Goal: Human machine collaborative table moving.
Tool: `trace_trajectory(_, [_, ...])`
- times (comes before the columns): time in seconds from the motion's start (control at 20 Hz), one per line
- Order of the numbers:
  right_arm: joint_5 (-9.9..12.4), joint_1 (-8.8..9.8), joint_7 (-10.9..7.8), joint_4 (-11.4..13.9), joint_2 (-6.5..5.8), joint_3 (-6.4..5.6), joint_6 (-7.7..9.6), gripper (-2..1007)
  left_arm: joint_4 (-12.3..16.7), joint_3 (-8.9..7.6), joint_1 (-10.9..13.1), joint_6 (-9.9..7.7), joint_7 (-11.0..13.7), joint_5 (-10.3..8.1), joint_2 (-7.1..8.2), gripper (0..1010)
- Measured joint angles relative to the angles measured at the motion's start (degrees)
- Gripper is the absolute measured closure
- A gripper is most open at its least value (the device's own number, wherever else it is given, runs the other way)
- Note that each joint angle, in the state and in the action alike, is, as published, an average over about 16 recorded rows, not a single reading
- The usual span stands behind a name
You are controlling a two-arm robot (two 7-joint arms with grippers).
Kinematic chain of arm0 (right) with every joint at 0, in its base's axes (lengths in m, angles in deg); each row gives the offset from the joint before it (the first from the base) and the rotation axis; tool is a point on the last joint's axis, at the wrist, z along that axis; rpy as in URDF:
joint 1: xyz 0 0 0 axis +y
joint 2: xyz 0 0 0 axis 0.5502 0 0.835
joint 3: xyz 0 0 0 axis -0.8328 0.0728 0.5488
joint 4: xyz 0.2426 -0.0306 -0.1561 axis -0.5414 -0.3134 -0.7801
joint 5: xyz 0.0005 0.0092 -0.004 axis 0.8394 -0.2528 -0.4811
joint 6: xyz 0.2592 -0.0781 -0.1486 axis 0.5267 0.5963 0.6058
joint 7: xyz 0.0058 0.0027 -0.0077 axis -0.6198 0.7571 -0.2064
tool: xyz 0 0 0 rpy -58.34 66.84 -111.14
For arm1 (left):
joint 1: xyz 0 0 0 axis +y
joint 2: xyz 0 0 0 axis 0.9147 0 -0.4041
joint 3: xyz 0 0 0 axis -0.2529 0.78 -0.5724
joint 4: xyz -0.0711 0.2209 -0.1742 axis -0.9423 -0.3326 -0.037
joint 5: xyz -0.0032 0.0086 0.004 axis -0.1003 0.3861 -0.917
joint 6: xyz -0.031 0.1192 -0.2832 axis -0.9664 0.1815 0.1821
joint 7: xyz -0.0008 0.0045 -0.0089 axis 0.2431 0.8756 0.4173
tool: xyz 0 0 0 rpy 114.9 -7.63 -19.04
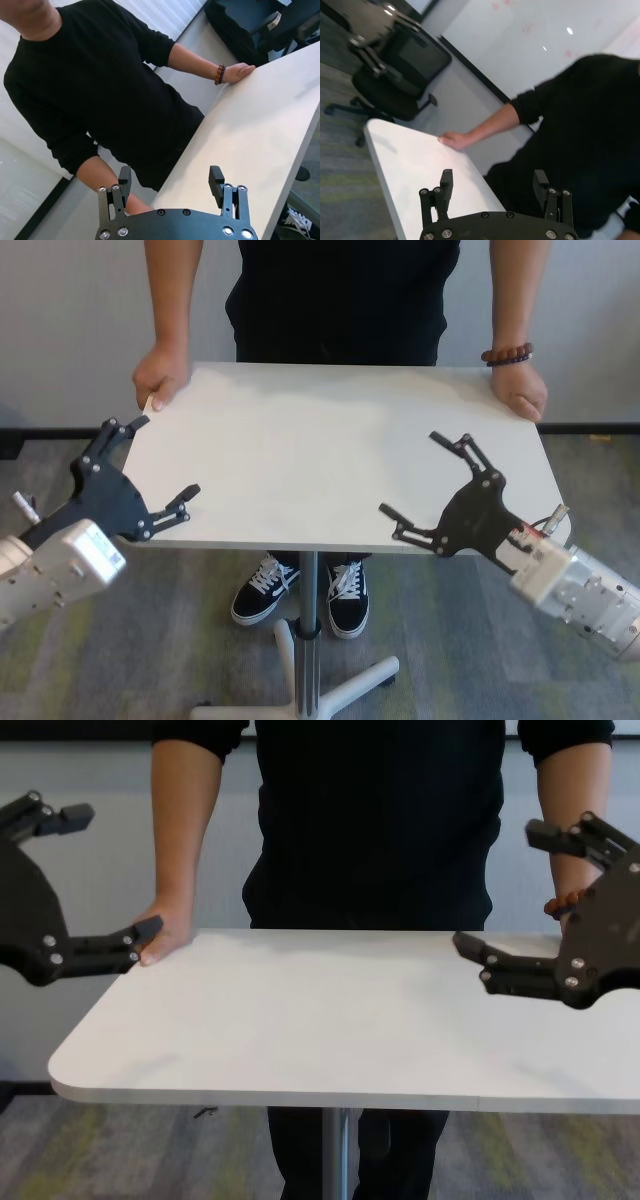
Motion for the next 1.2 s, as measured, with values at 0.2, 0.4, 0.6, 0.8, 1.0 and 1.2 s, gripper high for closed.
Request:
trace_trajectory(0.2, [-1.2,0.49,0.99,0.8,0.56,-0.31,2.52,0,0.9,-0.98,1.0,-0.07,0.5,-0.89,-0.02,7])
trace_trajectory(0.4, [-2.7,1.04,2.08,1.7,1.1,-0.47,4.85,0,0.9,-1.64,1.6,-0.26,0.9,-1.69,-0.24,7])
trace_trajectory(0.6, [-3.9,1.46,2.75,2.4,1.46,-0.47,6.35,0,0.6,-2.04,1.7,-0.4,1.2,-2.28,-0.49,7])
trace_trajectory(0.8, [-4.5,1.58,2.96,2.7,1.63,-0.35,7.0,0,0.4,-2.18,1.6,-0.57,1.2,-2.3,-0.72,7])
trace_trajectory(1.0, [-4.8,1.6,3.01,2.8,1.65,-0.27,7.22,0,0.2,-2.19,1.5,-0.63,1.1,-2.18,-0.85,7])
trace_trajectory(1.2, [-4.6,1.56,2.95,2.7,1.63,-0.25,7.08,0,0.2,-2.13,1.5,-0.63,1.1,-2.14,-0.86,7])
